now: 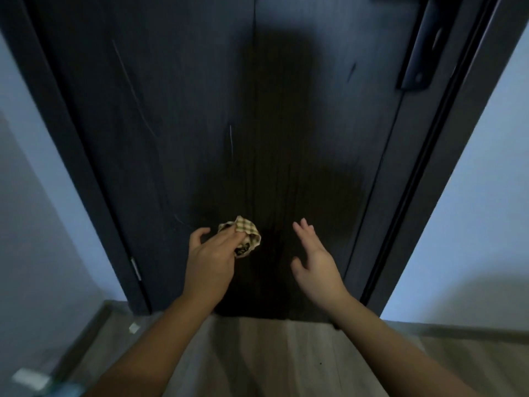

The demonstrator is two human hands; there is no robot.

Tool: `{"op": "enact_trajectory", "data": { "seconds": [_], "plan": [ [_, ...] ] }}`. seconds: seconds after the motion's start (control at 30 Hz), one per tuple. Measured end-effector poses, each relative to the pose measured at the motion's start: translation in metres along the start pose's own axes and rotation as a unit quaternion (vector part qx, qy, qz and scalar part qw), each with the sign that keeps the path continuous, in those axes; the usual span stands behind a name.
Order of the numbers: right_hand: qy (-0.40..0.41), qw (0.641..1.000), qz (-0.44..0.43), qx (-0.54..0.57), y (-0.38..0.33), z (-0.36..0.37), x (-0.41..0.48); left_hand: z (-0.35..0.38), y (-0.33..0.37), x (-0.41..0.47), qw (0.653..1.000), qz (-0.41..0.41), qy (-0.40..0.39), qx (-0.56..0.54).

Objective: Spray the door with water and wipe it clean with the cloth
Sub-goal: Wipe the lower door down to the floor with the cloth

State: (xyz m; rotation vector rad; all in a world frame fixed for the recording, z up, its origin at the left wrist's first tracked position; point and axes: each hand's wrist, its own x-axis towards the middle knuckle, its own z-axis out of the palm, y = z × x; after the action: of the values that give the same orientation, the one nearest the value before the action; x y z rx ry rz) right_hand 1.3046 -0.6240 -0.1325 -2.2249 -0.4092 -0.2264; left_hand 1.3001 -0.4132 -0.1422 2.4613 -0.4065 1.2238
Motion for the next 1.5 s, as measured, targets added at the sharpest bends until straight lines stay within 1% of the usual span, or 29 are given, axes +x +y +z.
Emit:
{"op": "enact_trajectory", "data": {
  "seconds": [0.13,0.23,0.3,0.4,0.5,0.6,0.7,0.8,0.87,0.9,0.93,0.97,1.03,1.07,1.1,1.17,1.23,1.27,1.37,1.43,1.5],
  "plan": [
    [0.007,0.999,-0.041,-0.024,-0.033,-0.017,0.010,-0.037,0.005,0.019,1.000,-0.003,0.023,0.011],
    [0.003,0.995,-0.070,-0.069,-0.050,-0.024,0.029,-0.050,0.002,0.039,0.999,0.003,0.041,0.016],
    [0.004,0.990,-0.092,-0.103,-0.058,-0.026,0.052,-0.048,-0.008,0.059,0.998,0.007,0.057,0.011],
    [0.013,0.973,-0.122,-0.193,-0.063,-0.025,0.102,-0.027,-0.035,0.096,0.999,-0.018,0.049,0.000],
    [0.064,0.937,-0.166,-0.301,-0.066,-0.029,0.168,0.002,-0.069,0.137,0.999,-0.005,0.045,0.027],
    [0.167,0.890,-0.217,-0.364,-0.075,-0.045,0.230,0.014,-0.095,0.192,0.997,0.022,0.064,0.042],
    [0.249,0.857,-0.232,-0.387,-0.085,-0.068,0.269,0.006,-0.105,0.245,0.989,0.067,0.122,0.046],
    [0.305,0.837,-0.210,-0.403,-0.093,-0.091,0.292,-0.009,-0.104,0.296,0.978,0.114,0.167,0.058],
    [0.330,0.823,-0.215,-0.409,-0.093,-0.099,0.303,-0.010,-0.096,0.332,0.978,0.098,0.181,0.035],
    [0.337,0.816,-0.225,-0.411,-0.090,-0.099,0.307,-0.008,-0.088,0.347,0.977,0.078,0.196,0.012],
    [0.345,0.811,-0.236,-0.409,-0.087,-0.098,0.309,-0.003,-0.076,0.358,0.976,0.076,0.205,-0.020],
    [0.355,0.806,-0.245,-0.406,-0.085,-0.098,0.311,-0.001,-0.061,0.368,0.973,0.100,0.201,-0.043],
    [0.372,0.793,-0.257,-0.408,-0.082,-0.097,0.313,-0.001,-0.039,0.385,0.961,0.202,0.186,-0.019],
    [0.380,0.786,-0.260,-0.413,-0.081,-0.097,0.314,-0.006,-0.038,0.396,0.955,0.224,0.194,-0.008],
    [0.386,0.781,-0.260,-0.417,-0.081,-0.097,0.314,-0.013,-0.042,0.409,0.954,0.210,0.216,0.001],
    [0.392,0.780,-0.257,-0.415,-0.081,-0.096,0.315,-0.026,-0.053,0.433,0.942,0.160,0.294,0.032],
    [0.396,0.776,-0.259,-0.417,-0.082,-0.096,0.315,-0.027,-0.049,0.438,0.934,0.118,0.328,0.080],
    [0.399,0.774,-0.260,-0.418,-0.082,-0.095,0.315,-0.021,-0.040,0.439,0.936,0.127,0.317,0.083],
    [0.405,0.768,-0.260,-0.422,-0.081,-0.095,0.315,-0.012,-0.016,0.444,0.927,0.211,0.288,0.111],
    [0.405,0.765,-0.260,-0.428,-0.081,-0.095,0.315,-0.020,-0.030,0.445,0.930,0.190,0.293,0.113],
    [0.407,0.764,-0.257,-0.429,-0.081,-0.094,0.315,-0.029,-0.055,0.436,0.939,0.107,0.313,0.090]
  ]
}}
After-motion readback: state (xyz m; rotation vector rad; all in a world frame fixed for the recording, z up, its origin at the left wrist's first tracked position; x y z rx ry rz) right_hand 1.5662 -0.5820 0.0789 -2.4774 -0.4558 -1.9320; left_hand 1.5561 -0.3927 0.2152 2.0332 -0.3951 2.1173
